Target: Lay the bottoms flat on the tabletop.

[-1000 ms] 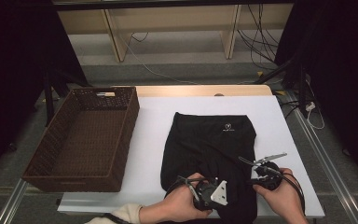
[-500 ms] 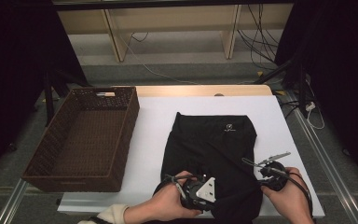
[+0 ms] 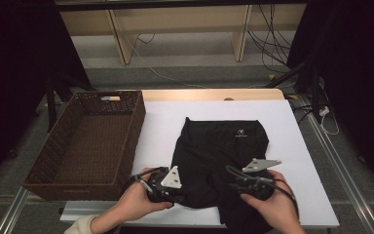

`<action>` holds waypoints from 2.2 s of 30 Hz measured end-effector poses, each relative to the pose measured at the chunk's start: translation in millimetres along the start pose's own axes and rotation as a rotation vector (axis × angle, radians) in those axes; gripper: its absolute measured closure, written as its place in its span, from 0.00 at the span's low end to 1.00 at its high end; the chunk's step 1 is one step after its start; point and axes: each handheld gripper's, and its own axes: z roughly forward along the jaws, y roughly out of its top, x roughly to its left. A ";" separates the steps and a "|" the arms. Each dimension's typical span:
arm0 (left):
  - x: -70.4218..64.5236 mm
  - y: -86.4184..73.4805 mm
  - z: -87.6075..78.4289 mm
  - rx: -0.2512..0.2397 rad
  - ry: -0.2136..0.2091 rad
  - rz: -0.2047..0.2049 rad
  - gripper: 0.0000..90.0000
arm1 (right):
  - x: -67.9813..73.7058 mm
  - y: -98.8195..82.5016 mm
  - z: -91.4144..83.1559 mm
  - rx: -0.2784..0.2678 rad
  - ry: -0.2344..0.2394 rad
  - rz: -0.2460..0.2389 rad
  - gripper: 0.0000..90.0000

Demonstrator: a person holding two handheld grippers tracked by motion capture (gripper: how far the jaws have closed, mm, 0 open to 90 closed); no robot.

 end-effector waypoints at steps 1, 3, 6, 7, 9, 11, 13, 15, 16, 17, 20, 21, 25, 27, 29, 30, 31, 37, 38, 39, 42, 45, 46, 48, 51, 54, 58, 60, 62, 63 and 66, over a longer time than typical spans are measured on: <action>-0.1 -4.4 1.0 0.006 -0.011 -0.010 0.61 | 5.6 2.6 5.3 0.013 0.028 -0.007 0.73; -1.0 -9.9 3.8 0.012 -0.021 -0.021 0.60 | 17.9 8.7 20.1 0.038 0.076 -0.060 0.72; -1.9 -10.3 8.7 0.016 -0.022 -0.005 0.64 | 31.9 15.6 39.0 0.085 0.114 -0.123 0.70; -1.1 -10.2 10.3 0.018 -0.024 -0.005 0.67 | 35.6 17.7 45.7 0.098 0.123 -0.143 0.70; 0.8 -10.8 14.9 0.024 -0.026 -0.011 0.74 | 40.1 19.5 53.7 0.129 0.133 -0.163 0.69; 2.4 -12.0 17.4 0.029 -0.030 -0.016 0.83 | 44.2 20.1 60.5 0.160 0.125 -0.190 0.70; 4.6 -13.9 19.9 0.032 -0.035 -0.027 0.91 | 46.6 19.3 65.0 0.187 0.108 -0.228 0.77; 7.4 -14.4 19.6 0.030 -0.038 -0.043 1.00 | 47.7 20.2 65.7 0.196 0.080 -0.249 0.87; 8.8 -14.1 18.9 0.033 -0.033 -0.053 1.00 | 48.1 20.7 66.0 0.196 0.076 -0.243 0.91; 10.7 -13.8 17.4 0.026 -0.022 -0.060 1.00 | 47.6 21.1 66.1 0.206 0.081 -0.244 0.96; 14.1 -12.8 12.2 0.003 -0.001 -0.075 1.00 | 47.4 22.9 66.4 0.210 0.089 -0.220 1.00; 15.0 -12.5 9.7 -0.009 0.006 -0.078 1.00 | 46.7 23.8 65.6 0.209 0.102 -0.214 1.00; 16.1 -10.6 2.5 -0.052 0.029 -0.083 1.00 | 47.2 31.3 60.9 0.130 0.168 -0.146 1.00; 17.3 -8.6 -3.6 -0.095 0.064 -0.092 1.00 | 45.6 38.8 57.9 0.077 0.179 -0.128 1.00; 19.0 -7.0 -9.3 -0.139 0.109 -0.097 0.95 | 41.3 48.0 56.0 0.017 0.173 -0.098 1.00; 20.0 -6.4 -11.6 -0.151 0.130 -0.099 0.92 | 35.7 53.3 56.3 -0.027 0.169 -0.068 1.00; 21.0 -5.2 -14.4 -0.177 0.157 -0.109 0.89 | 31.5 56.1 56.9 -0.052 0.169 -0.035 1.00; 14.3 4.6 -8.7 -0.186 0.136 -0.071 0.80 | -5.5 66.2 70.1 -0.146 0.069 0.168 1.00; 12.3 6.3 -6.5 -0.180 0.121 -0.059 0.78 | -9.6 66.5 72.9 -0.134 0.037 0.161 1.00; 8.8 9.1 -2.8 -0.168 0.094 -0.037 0.75 | -11.0 66.5 74.5 -0.127 0.017 0.155 1.00; 0.2 13.2 6.5 -0.126 0.031 0.007 0.64 | -10.1 64.3 74.8 -0.085 -0.014 0.115 1.00; -7.8 11.8 16.3 -0.079 0.013 0.047 0.60 | -4.6 63.8 67.0 -0.068 -0.020 0.065 0.96; -8.5 11.0 19.4 -0.068 0.022 0.059 0.58 | -2.3 63.3 62.8 -0.063 -0.017 0.051 0.93; -7.0 9.7 24.2 -0.047 0.045 0.066 0.57 | 3.2 60.8 55.8 -0.039 -0.003 0.001 0.86; 0.3 7.4 32.1 -0.025 0.053 0.046 0.64 | 10.3 55.7 50.6 -0.013 0.014 -0.036 0.80; 8.4 7.3 34.7 -0.019 0.047 0.015 0.91 | 19.1 48.4 50.9 0.036 0.029 -0.085 0.75; 18.6 11.7 24.9 -0.027 0.089 -0.009 0.96 | 26.0 40.0 55.9 0.102 0.041 -0.141 0.68; 24.4 11.3 16.1 -0.043 0.124 -0.024 0.96 | 26.4 36.8 58.9 0.132 0.014 -0.186 0.67; 28.6 10.4 9.7 -0.059 0.140 -0.042 0.96 | 26.6 35.1 61.0 0.148 0.017 -0.192 0.67; 30.4 10.0 6.4 -0.071 0.146 -0.052 0.96 | 27.1 34.9 61.5 0.155 0.025 -0.188 0.68; 34.0 10.4 -1.9 -0.105 0.166 -0.076 0.95 | 32.3 33.9 66.0 0.183 0.051 -0.211 0.77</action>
